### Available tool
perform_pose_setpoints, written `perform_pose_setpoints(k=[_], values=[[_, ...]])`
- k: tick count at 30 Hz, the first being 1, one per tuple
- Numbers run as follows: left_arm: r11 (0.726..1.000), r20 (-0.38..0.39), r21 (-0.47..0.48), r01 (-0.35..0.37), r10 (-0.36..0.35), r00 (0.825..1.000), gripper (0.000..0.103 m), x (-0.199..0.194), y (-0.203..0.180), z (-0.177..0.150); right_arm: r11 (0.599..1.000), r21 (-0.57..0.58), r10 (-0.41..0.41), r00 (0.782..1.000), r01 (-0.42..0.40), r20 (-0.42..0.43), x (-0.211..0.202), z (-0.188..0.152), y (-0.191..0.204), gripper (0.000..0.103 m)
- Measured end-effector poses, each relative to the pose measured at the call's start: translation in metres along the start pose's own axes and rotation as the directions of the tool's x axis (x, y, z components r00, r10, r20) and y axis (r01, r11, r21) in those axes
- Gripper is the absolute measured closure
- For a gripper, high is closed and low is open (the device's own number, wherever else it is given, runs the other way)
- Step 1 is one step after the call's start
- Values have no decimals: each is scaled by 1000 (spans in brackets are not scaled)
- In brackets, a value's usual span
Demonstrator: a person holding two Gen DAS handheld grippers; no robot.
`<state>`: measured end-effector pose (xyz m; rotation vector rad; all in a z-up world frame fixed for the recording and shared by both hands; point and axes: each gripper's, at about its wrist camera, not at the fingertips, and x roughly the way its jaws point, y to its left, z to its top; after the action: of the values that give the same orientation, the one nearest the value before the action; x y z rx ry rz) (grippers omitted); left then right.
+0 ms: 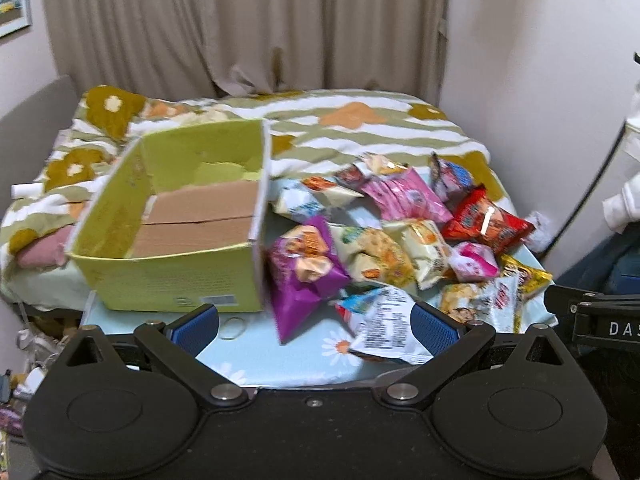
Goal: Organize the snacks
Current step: 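Grasp a white snack bag with the left tool while the right tool grasps a white-red bag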
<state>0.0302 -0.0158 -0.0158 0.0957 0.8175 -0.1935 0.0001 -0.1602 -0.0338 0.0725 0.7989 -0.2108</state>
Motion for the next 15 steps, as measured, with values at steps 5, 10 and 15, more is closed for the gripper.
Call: perform_pose_setpoints(k=[5, 10, 15], values=[[998, -39, 18, 66, -65, 997, 0, 37, -11, 2, 998, 52, -17, 999, 19, -39, 24, -5, -12, 0], [998, -100, 39, 56, -52, 994, 0, 79, -34, 4, 991, 128, 50, 993, -36, -103, 57, -7, -24, 0], [999, -171, 32, 34, -28, 985, 0, 112, -50, 2, 978, 183, 132, 978, -101, -164, 94, -3, -36, 0]])
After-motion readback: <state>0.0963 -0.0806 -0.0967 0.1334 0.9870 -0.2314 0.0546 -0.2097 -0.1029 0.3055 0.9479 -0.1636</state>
